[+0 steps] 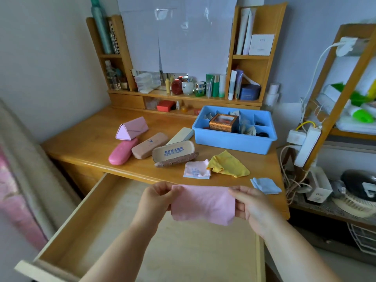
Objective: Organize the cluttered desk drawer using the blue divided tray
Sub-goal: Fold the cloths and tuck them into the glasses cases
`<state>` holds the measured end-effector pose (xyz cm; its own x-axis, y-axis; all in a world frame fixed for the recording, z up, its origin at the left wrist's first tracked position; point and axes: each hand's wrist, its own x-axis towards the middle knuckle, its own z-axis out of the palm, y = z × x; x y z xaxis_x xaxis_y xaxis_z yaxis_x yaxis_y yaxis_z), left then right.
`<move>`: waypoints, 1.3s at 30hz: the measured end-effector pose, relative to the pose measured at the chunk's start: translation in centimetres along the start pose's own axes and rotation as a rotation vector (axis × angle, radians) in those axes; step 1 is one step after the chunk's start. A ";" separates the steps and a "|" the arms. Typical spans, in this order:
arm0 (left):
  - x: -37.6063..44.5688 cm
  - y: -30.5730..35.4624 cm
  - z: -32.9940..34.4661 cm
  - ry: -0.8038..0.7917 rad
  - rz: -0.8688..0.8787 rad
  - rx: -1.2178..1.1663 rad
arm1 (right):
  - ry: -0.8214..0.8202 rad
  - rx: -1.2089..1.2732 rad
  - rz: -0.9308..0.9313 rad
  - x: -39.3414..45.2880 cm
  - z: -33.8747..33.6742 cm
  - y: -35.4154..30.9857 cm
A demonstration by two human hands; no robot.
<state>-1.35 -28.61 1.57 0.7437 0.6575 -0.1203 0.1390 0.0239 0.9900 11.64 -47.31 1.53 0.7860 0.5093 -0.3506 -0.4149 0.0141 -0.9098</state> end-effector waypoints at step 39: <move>-4.5 -1.5 5.4 0.012 0.011 -0.139 | -0.575 0.166 0.046 -2.8 2.3 4.7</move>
<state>-1.39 -35.67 0.25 0.7367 0.6674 -0.1091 0.0380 0.1203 0.9920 6.48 -46.70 -1.23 0.4104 0.8959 -0.1703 -0.5450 0.0913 -0.8334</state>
